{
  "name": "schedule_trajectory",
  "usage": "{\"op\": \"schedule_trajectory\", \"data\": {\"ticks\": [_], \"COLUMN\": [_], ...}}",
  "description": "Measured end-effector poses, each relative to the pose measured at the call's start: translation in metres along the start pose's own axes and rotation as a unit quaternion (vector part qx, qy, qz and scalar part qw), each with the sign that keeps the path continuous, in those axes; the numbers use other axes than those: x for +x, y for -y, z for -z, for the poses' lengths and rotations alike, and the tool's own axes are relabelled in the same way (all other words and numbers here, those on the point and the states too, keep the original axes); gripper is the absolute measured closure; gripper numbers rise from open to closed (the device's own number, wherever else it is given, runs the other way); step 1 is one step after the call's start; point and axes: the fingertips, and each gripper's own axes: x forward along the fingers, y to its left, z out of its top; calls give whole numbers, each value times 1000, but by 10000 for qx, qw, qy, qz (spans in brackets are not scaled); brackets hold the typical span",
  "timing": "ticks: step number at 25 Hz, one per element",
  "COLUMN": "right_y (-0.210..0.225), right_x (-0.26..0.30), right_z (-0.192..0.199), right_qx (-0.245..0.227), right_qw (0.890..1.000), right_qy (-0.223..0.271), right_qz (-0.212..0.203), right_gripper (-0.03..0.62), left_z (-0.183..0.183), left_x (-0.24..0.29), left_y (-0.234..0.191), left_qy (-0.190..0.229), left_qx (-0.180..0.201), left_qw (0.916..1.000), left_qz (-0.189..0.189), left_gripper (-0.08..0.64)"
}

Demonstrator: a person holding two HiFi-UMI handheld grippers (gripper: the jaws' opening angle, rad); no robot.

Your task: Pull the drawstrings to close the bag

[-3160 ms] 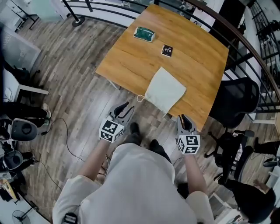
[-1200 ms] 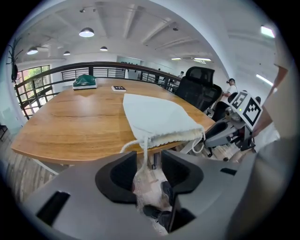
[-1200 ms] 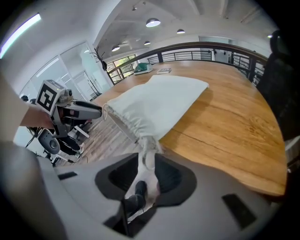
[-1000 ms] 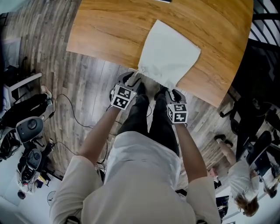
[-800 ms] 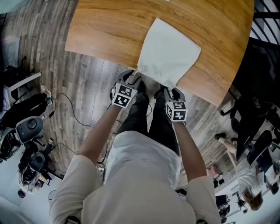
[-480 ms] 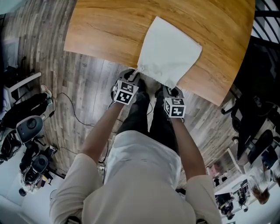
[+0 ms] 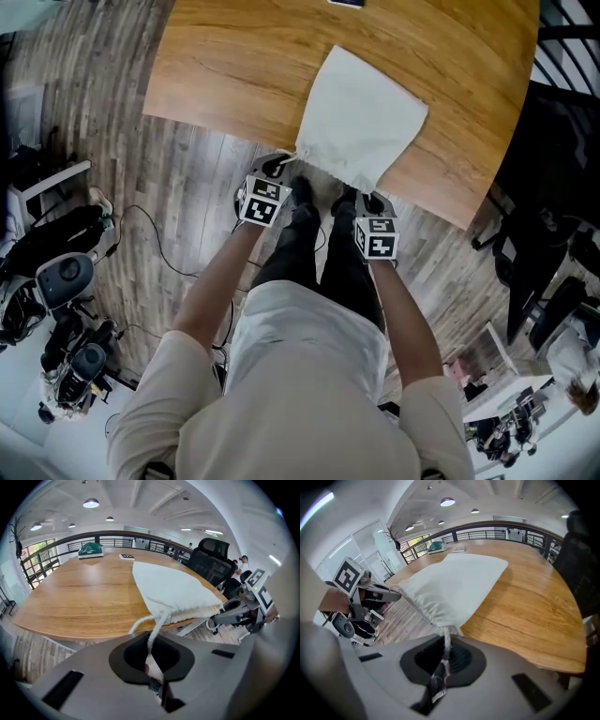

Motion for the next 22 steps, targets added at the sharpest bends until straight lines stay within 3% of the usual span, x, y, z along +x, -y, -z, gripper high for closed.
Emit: {"op": "schedule_trajectory", "data": {"ticks": [12,22], "right_y": [8,33], "right_x": [-49,-95], "right_z": [-22,-57], "right_qx": [-293,-491], "right_qw": [9992,9946], "right_qy": [166,649], "right_qz": [218,639], "right_gripper": [591,591], "left_z": [-24,-71], "left_x": [-38,-70], "left_y": [-6,5], "left_qy": [215,720], "left_qx": [275,442], "left_qw": [9990,9954], "left_qz": [-277,-460], "left_gripper": [568,568]}}
